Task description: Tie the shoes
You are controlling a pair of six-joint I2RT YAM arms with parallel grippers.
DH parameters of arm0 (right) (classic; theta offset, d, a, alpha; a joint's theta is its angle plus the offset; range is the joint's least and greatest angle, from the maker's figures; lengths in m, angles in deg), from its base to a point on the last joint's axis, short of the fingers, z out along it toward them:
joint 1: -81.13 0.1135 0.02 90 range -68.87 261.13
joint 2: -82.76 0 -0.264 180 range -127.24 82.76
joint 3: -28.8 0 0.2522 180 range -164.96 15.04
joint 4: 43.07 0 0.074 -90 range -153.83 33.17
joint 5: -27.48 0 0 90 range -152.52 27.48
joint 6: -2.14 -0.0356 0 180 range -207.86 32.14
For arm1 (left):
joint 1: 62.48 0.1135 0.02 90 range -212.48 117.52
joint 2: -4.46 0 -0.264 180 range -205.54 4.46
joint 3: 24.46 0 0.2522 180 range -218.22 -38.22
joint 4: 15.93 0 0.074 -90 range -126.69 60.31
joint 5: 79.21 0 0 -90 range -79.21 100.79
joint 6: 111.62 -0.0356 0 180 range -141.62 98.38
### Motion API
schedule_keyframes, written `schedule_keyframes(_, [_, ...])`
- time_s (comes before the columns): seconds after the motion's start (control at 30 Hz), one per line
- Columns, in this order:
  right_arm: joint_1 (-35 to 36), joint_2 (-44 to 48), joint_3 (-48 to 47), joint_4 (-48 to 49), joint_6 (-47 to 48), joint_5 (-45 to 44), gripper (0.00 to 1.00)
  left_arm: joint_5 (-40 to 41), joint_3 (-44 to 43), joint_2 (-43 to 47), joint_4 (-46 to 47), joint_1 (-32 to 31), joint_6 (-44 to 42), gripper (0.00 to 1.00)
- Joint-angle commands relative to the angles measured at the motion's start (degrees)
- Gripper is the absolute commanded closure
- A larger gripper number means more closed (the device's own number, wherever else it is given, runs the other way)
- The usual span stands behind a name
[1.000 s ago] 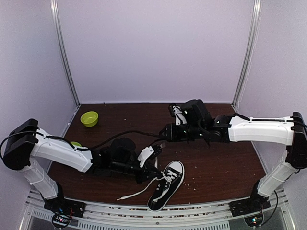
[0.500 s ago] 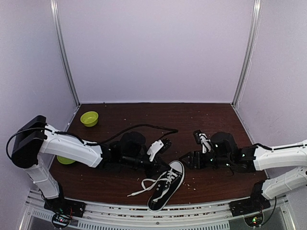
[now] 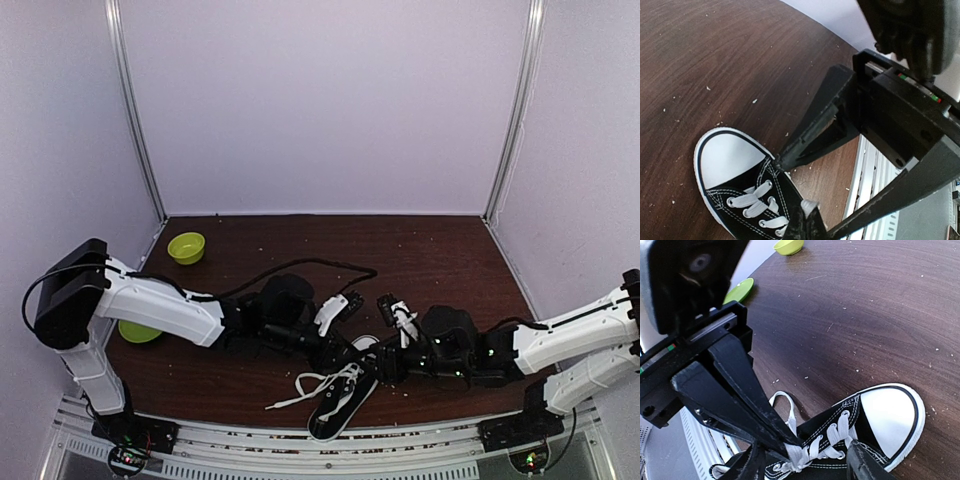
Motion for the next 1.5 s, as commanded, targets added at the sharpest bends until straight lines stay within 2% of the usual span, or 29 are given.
schedule_keyframes(0.0, [0.39,-0.75,-1.33,2.76,1.14,0.18,0.43,-0.19,0.45,0.41,1.02,-0.11,0.99,1.00])
schedule_keyframes(0.2, [0.34,-1.41,-0.15,6.24,1.99,7.65,0.45,-0.26,0.89,0.67,1.51,-0.13,0.95,1.00])
schedule_keyframes(0.4, [0.42,-4.75,-1.63,5.75,2.77,9.80,0.58,-0.37,0.81,0.83,1.80,-0.13,0.94,1.00])
schedule_keyframes(0.63, [0.36,-4.84,-0.62,5.83,2.56,9.93,0.77,0.25,1.57,1.45,1.77,-0.13,0.97,1.00])
schedule_keyframes(0.8, [0.30,-3.74,-0.41,3.89,3.13,8.21,0.99,0.12,1.59,1.62,1.80,-0.13,1.10,1.00])
schedule_keyframes(0.9, [0.35,-2.90,0.07,3.19,3.29,6.97,1.00,0.74,1.80,2.29,1.09,-0.13,1.08,0.99])
schedule_keyframes(1.0, [0.38,-2.00,0.61,2.59,3.46,6.33,1.00,4.54,3.77,4.44,-0.17,-0.07,1.42,0.69])
schedule_keyframes(1.1, [0.31,-1.33,0.94,2.07,3.42,6.01,1.00,6.63,7.54,6.32,0.16,0.48,2.35,0.56])
schedule_keyframes(1.23, [0.31,-0.94,0.99,1.85,3.53,5.67,1.00,7.10,10.72,6.53,-0.04,1.17,3.69,0.55])
schedule_keyframes(1.47, [0.31,-1.80,0.52,2.28,3.36,6.14,1.00,7.40,10.57,3.96,-2.20,1.35,4.38,0.66])
